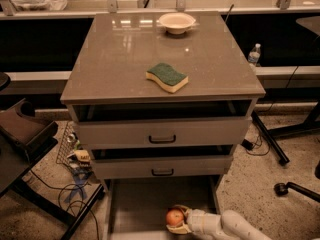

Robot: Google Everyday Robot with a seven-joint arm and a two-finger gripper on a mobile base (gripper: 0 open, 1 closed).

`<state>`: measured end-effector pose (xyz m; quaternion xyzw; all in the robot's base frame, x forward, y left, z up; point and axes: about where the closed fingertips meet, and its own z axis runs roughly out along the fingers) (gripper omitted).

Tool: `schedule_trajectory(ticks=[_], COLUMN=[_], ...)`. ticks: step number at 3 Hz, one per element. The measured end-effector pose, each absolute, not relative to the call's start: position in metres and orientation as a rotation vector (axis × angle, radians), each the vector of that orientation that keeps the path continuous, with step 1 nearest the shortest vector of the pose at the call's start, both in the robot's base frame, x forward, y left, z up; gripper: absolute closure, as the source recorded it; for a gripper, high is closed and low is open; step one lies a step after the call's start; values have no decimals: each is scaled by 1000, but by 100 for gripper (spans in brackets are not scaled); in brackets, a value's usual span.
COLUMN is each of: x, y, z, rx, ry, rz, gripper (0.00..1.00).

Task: Place apple into bottom drawer

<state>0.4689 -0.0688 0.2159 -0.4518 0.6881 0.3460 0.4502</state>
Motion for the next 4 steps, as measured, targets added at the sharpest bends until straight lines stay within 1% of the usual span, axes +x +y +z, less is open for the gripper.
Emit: schedule_trajectory(ticks=[1,3,4], x=[471,450,442], y=[-55,-18,-9], z=[207,173,163], rx=[-1157,-1320,-1363], ry=[1702,1741,1754], rz=[868,864,858], gripper=[100,100,100])
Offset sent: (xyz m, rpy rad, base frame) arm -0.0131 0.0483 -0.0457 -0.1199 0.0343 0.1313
